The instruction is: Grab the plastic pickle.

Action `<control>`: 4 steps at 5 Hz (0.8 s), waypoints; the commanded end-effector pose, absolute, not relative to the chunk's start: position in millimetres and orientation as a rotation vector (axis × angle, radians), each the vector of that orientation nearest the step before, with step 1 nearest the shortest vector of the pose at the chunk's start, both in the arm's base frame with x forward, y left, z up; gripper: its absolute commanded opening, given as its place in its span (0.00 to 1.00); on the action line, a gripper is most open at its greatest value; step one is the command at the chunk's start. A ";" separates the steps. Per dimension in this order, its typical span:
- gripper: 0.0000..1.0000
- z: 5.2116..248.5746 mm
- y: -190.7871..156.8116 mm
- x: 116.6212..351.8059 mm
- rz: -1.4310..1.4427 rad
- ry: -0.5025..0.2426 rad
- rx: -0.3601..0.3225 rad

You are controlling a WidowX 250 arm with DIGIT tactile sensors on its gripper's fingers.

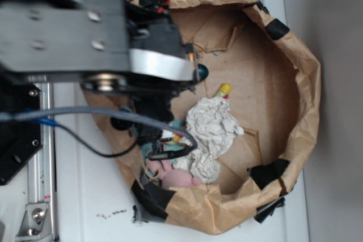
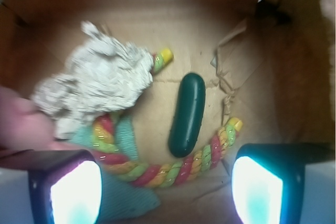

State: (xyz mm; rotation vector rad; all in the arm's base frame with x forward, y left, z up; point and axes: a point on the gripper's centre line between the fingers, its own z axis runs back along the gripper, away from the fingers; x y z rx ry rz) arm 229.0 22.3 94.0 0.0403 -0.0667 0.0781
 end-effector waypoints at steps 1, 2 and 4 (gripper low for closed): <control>1.00 58.6 63.2 226.1 0.016 -0.038 -0.028; 1.00 47.8 75.1 234.8 0.038 -0.071 -0.070; 0.89 19.4 50.8 246.4 0.081 0.004 0.081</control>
